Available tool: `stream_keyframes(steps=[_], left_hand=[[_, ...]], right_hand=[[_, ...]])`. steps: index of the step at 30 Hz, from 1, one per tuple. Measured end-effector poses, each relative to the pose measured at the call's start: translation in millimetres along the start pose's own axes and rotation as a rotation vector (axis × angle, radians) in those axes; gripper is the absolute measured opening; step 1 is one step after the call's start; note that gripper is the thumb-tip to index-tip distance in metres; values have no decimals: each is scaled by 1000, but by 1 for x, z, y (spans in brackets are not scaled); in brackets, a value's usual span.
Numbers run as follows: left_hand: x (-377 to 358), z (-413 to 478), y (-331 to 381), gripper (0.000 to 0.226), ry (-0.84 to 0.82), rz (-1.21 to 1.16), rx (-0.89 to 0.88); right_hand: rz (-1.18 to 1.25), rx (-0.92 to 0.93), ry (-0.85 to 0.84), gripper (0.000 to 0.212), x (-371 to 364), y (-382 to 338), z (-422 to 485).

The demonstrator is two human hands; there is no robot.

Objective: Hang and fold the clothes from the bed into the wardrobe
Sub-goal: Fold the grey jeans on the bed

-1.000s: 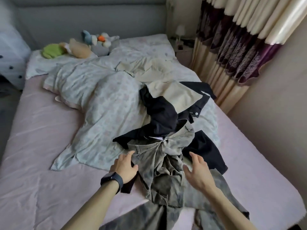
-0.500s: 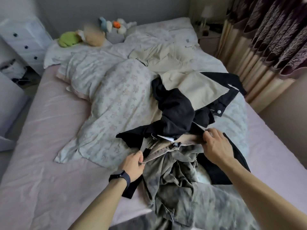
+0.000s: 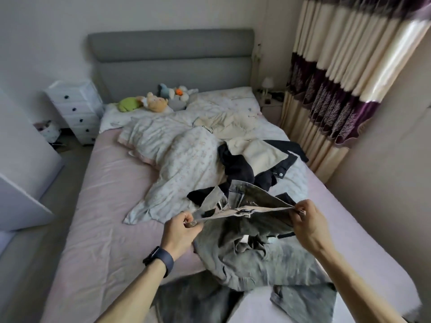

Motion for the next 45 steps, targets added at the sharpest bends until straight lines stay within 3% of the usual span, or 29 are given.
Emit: stream_keyframes(steps=[3,5,8,11,15,18,22,28,30,39,45], left_hand=[[51,-60,4,48,41,-120,-55],[86,-91,7,46,85,-132,-58],[138,-131,18,43,163,-153,-17],[188,-155,30,36,238,-277,37],[245,-175,58,58,205,-654,88],[281,-192,91,44,152,-856,88],[330,-204,153,33,223,-874,25],[388,-228,266,26,195,-944,-130],[392,-240,289,13,116,-991,-198],[359,-261,289,18,-148,-1199,-350],[348,-266,285,42,14,-1368,-334]], right_hand=[[30,-143,-2,29,17,-40,-58],[35,-260,-94,24,26,-67,-93],[99,-282,-182,37,41,-116,-135],[97,-155,-90,39,58,-164,-159],[223,-34,117,42,85,-236,-172],[307,51,221,37,109,-298,-179],[422,172,321,31,137,-385,-175],[503,404,292,28,166,-514,-173],[490,451,270,29,166,-529,-176],[699,457,111,19,173,-499,-182],[871,400,-206,13,168,-502,-187]])
Point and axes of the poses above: each hand's wrist, its own z-axis towards the middle knuckle, its own x-axis out of the back of the hand, y = z × x, the point moved 3 cm from there along z, towards the middle knuckle, and after that the axes turned 14 degrees about z, right-handed, at the moved point
